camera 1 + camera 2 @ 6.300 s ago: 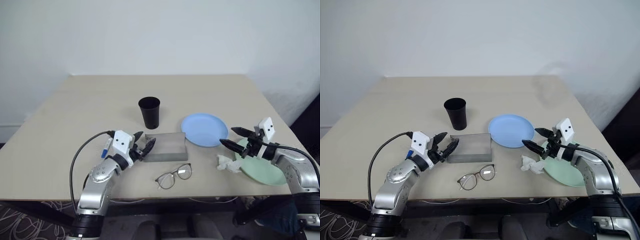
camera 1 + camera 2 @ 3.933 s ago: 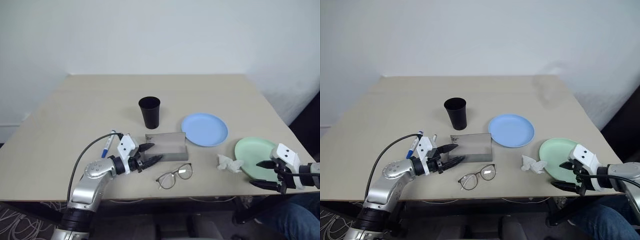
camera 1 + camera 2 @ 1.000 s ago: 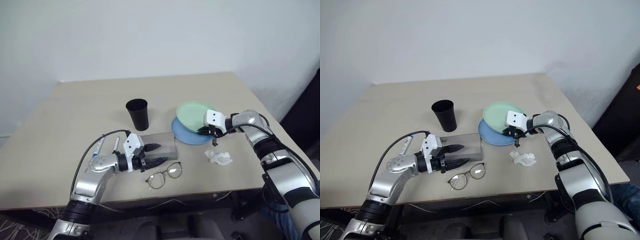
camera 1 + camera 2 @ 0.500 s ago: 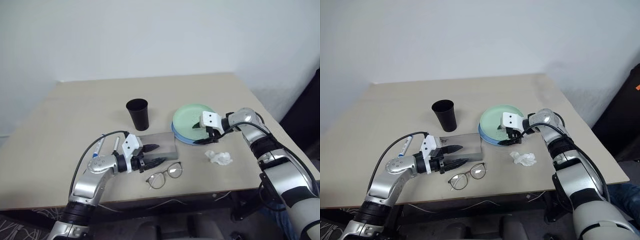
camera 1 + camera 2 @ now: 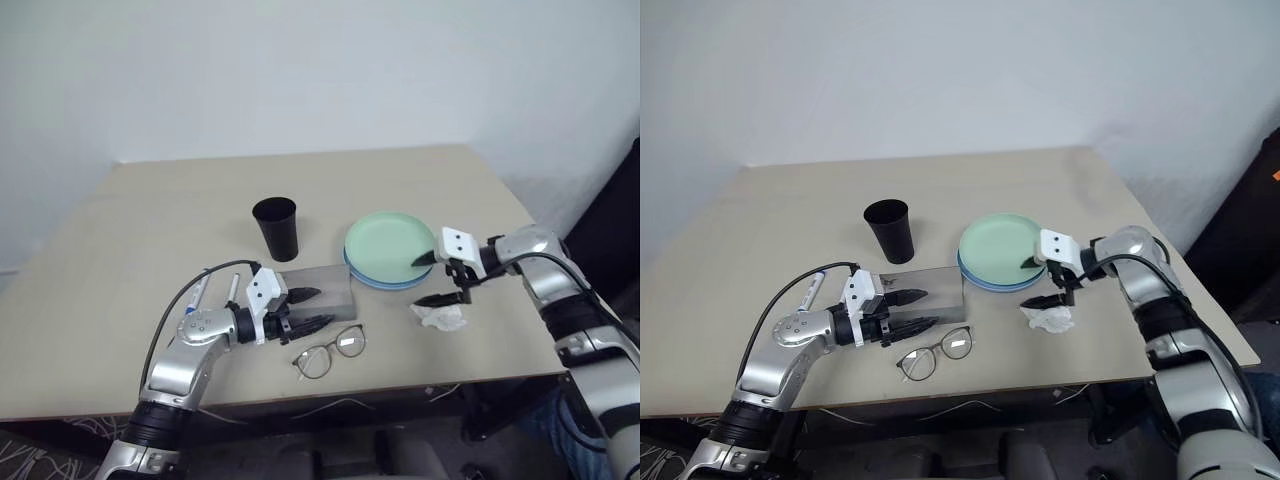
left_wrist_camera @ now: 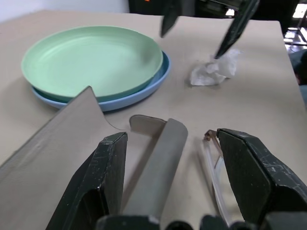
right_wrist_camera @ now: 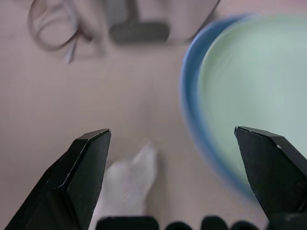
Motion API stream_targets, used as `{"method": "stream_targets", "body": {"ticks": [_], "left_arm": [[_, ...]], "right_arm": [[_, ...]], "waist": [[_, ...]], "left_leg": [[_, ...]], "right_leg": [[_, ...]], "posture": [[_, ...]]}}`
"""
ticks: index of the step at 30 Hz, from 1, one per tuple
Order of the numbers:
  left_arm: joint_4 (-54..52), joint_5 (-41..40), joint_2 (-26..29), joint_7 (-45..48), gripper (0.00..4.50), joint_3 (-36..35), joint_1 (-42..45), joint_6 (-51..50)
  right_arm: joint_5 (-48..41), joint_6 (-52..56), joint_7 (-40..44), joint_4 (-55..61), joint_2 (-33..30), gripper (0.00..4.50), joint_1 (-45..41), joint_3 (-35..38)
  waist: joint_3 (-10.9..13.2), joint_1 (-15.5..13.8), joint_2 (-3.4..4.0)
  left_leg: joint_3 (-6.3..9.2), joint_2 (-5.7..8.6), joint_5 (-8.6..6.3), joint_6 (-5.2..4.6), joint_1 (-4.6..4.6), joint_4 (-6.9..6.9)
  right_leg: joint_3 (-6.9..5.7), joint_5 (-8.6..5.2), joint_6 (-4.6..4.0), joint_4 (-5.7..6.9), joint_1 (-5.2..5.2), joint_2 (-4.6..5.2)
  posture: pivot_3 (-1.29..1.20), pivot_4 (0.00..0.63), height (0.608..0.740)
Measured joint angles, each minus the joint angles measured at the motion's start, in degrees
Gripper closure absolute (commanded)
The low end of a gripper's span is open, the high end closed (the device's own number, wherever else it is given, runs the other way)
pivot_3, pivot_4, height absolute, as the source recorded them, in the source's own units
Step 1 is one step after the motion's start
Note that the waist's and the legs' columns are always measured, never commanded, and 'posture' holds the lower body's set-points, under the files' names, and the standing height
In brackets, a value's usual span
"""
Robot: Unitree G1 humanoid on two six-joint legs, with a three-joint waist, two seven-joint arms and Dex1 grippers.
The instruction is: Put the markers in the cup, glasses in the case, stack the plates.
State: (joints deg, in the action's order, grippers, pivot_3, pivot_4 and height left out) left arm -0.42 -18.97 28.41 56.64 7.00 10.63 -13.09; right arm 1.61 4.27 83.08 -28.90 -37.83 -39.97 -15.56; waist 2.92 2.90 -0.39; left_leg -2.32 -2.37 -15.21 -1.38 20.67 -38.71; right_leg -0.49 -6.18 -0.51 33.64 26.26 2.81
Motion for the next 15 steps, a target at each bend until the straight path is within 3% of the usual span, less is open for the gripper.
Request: {"method": "stream_targets", "body": {"ticks": [7,13,15], "left_arm": [[0.0,0.0,-0.3,0.9,1.36,0.8,0.3,0.0],[0.3,0.1,-1.1,1.0,1.36,0.9,1.2,0.0],[0.3,0.2,-1.2,1.0,1.36,0.9,1.3,0.0]], "right_arm": [[-1.5,6.6,3.0,6.1,-3.4,0.04,5.3,-0.1],[-0.2,6.5,0.1,5.2,-3.2,0.04,5.9,-1.4],[0.7,6.0,-1.5,3.8,-2.6,0.42,5.9,-1.7]], "waist": [[0.1,0.0,-0.2],[0.1,0.1,-0.23],[0.2,0.1,-0.24]], "left_leg": [[0.19,-0.01,-0.13,0.22,-0.01,-0.09],[0.2,-0.08,-0.14,0.23,0.11,-0.14],[0.18,-0.1,-0.14,0.23,0.16,-0.15]], "right_leg": [[-0.36,0.0,0.01,-0.26,0.03,0.0],[-0.7,0.0,0.03,-1.08,-0.04,0.05],[-0.77,0.01,0.04,-1.36,-0.05,0.05]], "posture": [[0.0,0.0,0.74],[0.0,0.0,0.74],[0.0,0.0,0.74]]}}
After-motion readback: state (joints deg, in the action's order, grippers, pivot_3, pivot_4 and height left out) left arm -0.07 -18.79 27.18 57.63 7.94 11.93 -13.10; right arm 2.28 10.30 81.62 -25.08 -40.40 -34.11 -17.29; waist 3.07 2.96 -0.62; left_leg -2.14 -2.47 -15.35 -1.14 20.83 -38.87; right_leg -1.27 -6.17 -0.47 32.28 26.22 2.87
